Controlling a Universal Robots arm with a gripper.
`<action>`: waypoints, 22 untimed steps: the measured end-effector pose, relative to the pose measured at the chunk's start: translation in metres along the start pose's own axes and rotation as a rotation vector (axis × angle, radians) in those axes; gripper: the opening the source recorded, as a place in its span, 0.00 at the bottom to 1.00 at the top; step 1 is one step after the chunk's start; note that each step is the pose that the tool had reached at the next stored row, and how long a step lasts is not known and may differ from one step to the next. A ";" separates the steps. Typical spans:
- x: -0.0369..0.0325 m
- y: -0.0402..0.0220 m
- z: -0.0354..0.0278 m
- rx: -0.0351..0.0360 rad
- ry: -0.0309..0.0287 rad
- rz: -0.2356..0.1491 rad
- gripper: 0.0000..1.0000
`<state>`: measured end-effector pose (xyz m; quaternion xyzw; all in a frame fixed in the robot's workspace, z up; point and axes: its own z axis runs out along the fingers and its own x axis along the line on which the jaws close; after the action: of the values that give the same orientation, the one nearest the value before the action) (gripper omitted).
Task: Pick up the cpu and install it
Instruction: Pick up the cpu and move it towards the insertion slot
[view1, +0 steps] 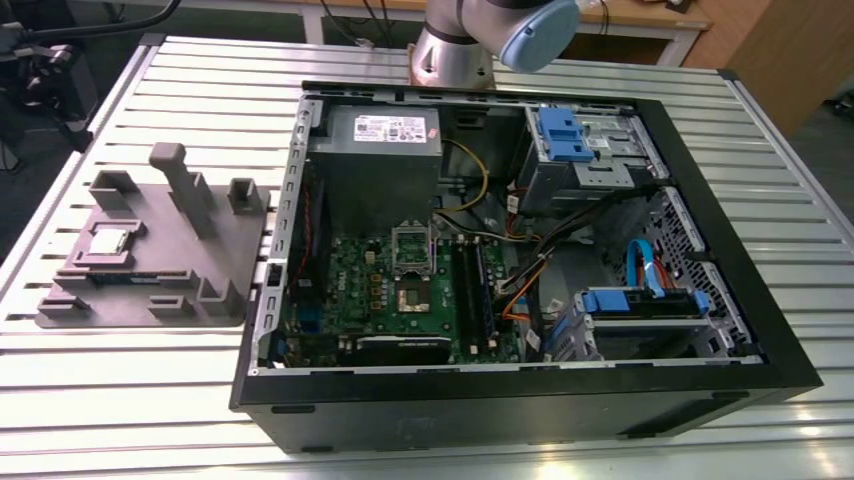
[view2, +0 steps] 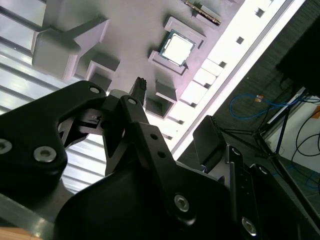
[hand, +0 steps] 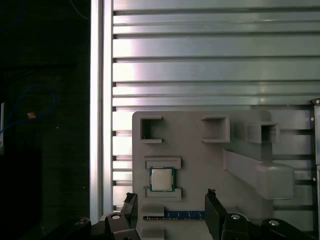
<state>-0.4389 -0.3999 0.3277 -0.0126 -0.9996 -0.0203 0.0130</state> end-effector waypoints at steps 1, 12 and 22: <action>0.0000 0.0000 0.0002 0.0000 0.0000 0.000 0.65; -0.0001 -0.0001 0.0034 -0.0001 0.0000 0.000 0.65; -0.0002 -0.0002 0.0059 0.0000 0.0000 0.000 0.65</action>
<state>-0.4389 -0.3999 0.3218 -0.0126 -0.9996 -0.0204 0.0130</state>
